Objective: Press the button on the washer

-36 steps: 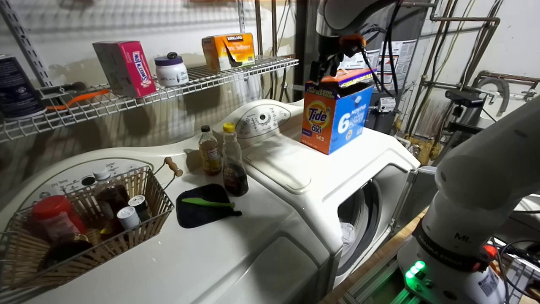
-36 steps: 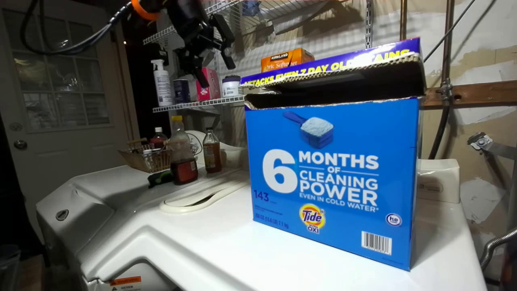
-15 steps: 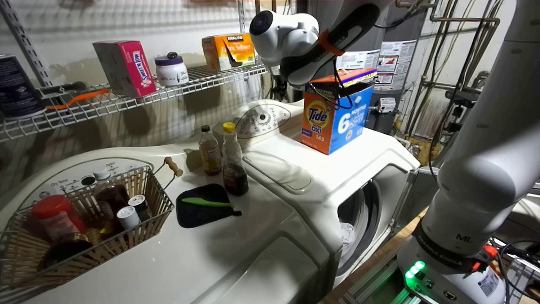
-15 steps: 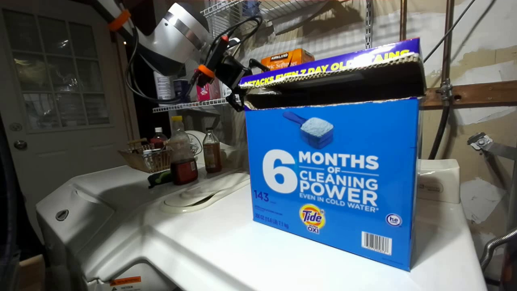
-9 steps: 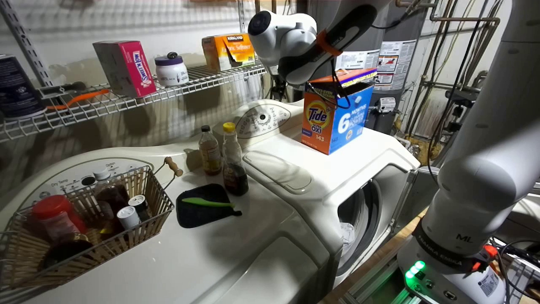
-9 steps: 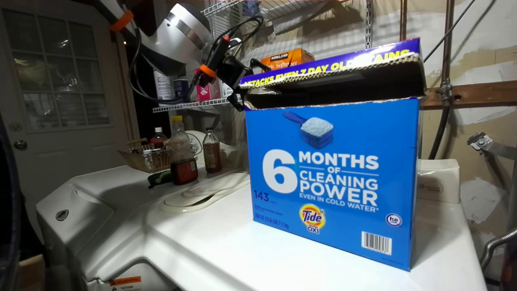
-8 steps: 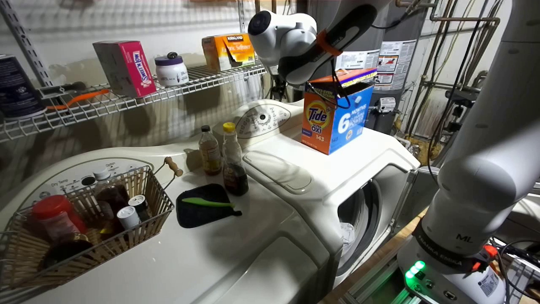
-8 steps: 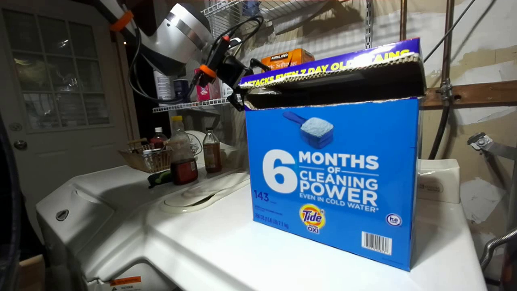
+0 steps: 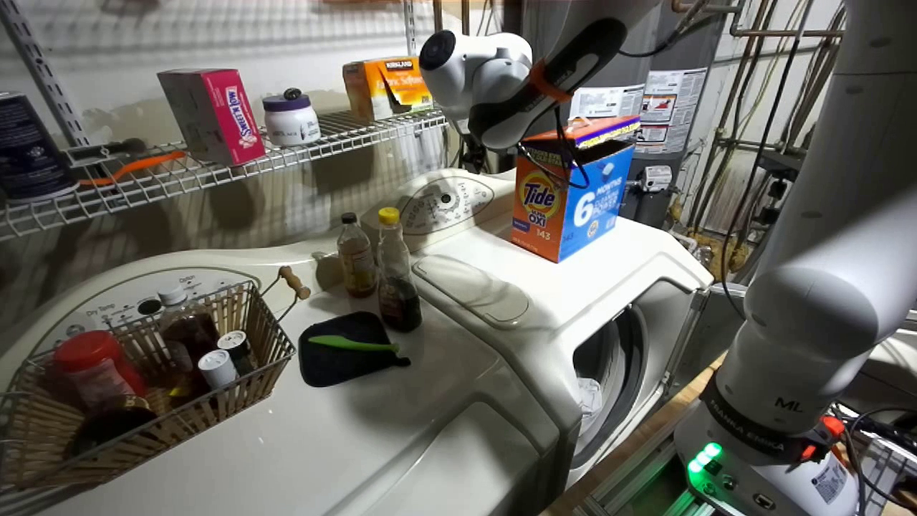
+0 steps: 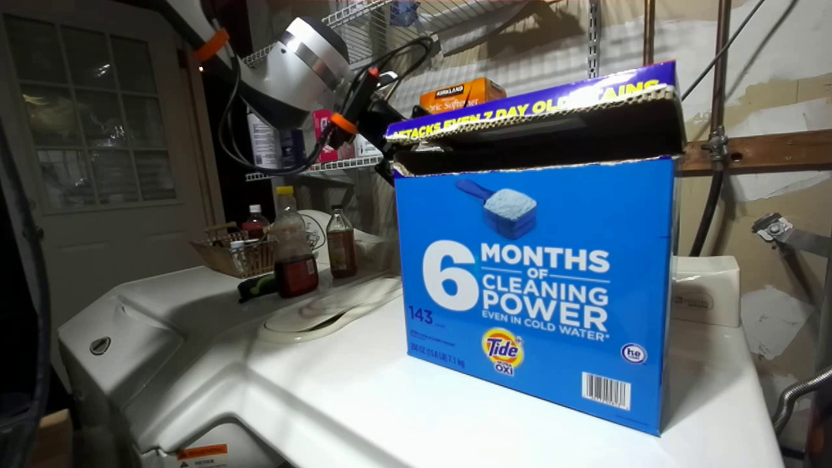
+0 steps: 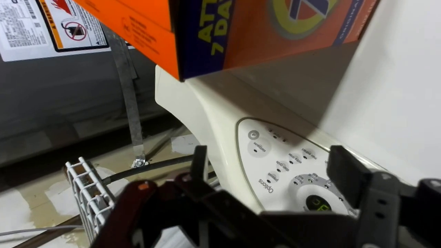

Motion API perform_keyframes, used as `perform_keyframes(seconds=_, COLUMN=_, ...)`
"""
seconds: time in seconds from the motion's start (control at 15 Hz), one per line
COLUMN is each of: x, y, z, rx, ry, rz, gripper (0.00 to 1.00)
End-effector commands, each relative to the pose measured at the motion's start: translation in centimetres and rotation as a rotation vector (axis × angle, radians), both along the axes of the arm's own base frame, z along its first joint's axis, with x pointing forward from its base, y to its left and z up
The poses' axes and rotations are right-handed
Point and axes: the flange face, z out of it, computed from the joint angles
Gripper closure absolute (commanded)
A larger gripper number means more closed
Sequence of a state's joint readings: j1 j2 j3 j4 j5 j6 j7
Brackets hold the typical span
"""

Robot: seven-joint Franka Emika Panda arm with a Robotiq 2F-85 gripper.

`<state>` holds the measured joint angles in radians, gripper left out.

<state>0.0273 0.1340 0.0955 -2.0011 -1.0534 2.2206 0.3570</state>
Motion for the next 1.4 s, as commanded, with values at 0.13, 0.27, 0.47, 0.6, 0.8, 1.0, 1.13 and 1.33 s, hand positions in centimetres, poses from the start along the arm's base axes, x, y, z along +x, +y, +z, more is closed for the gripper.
perform_keyframes(seconds=0.13, x=5.7, y=-1.3, z=-4.7, rx=-0.033, ry=0.048, rz=-0.026, gripper=0.55)
perform_keyframes(seconds=0.27, x=7.3, y=-1.6, z=-6.1, rx=-0.032, ry=0.055, rz=-0.016, gripper=0.70)
perform_keyframes(seconds=0.47, x=9.4, y=-1.8, z=-7.8, rx=-0.035, ry=0.056, rz=-0.001, gripper=0.90)
perform_keyframes(seconds=0.6, x=10.5, y=-2.1, z=-8.7, rx=-0.021, ry=0.065, rz=0.012, gripper=0.99)
perform_keyframes(seconds=0.8, x=11.9, y=-2.7, z=-9.9, rx=-0.013, ry=0.077, rz=0.041, gripper=1.00)
perform_keyframes(seconds=1.0, x=12.9, y=-3.3, z=-10.5, rx=0.022, ry=0.082, rz=0.081, gripper=1.00)
perform_keyframes(seconds=1.13, x=13.5, y=-3.8, z=-10.7, rx=0.024, ry=0.078, rz=0.092, gripper=1.00)
perform_keyframes(seconds=1.33, x=14.1, y=-4.5, z=-10.9, rx=0.021, ry=0.080, rz=0.096, gripper=1.00)
